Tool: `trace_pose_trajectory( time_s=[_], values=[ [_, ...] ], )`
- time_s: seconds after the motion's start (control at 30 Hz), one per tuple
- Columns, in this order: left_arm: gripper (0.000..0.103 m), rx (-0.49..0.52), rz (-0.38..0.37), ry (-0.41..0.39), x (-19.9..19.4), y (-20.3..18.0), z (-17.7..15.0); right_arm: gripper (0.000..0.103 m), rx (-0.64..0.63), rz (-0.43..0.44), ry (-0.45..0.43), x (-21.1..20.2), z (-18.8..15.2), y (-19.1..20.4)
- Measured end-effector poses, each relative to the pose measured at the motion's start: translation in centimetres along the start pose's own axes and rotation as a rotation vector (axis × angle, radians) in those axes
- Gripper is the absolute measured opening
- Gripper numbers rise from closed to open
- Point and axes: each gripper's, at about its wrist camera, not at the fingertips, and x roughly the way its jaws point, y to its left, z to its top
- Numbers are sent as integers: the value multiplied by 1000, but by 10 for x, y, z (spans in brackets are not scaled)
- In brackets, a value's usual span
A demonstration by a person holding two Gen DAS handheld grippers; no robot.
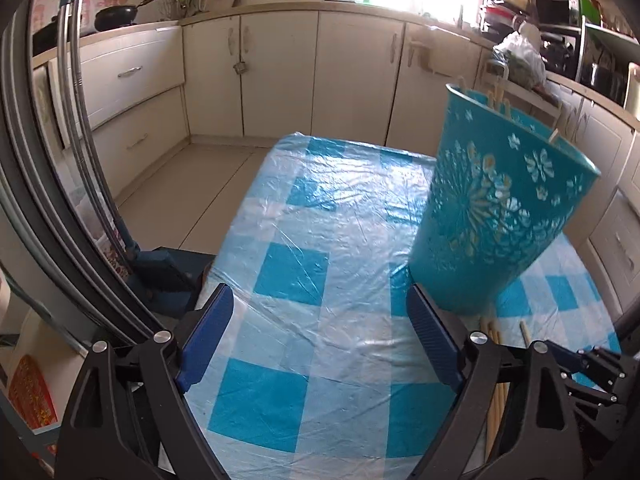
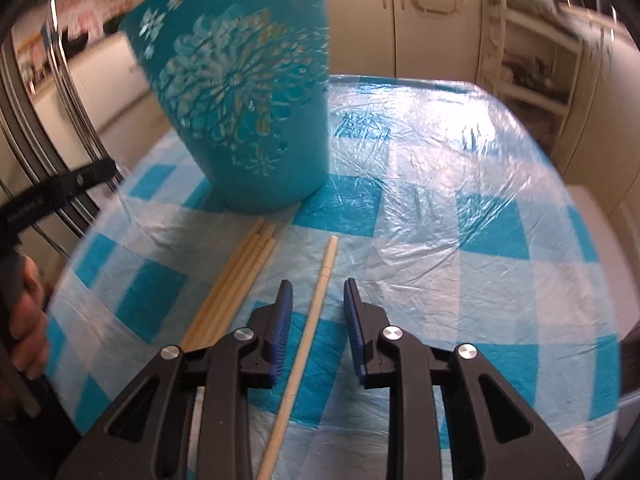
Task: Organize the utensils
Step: 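Close the right tool on the loose chopstick between its fingers, then lift the chopstick with the right tool over the basket and release it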
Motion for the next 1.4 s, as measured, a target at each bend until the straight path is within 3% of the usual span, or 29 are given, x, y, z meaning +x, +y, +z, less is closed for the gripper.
trace_pose_trajectory(
  time_s=[0.07, 0.4, 0.53, 0.67, 0.97, 1.4],
  values=[
    [87, 18, -13, 14, 3, -5, -2, 10, 0, 4, 6, 1, 1, 2],
    [88, 12, -38, 68, 20, -11, -14, 10, -64, 36, 108, 3, 14, 3],
    [89, 16, -37, 95, 26, -14, -18, 6, 18, 81, 94, 2, 11, -10],
    [89, 21, -36, 101, 27, -15, -20, 6, 148, 184, 66, -4, 3, -31],
    [91, 23, -29, 130, 32, -17, -19, 6, 330, 375, -66, -43, 4, -60],
    [92, 16, -30, 159, 38, -15, -22, 6, 312, 539, -348, -125, 70, -51]
  ],
)
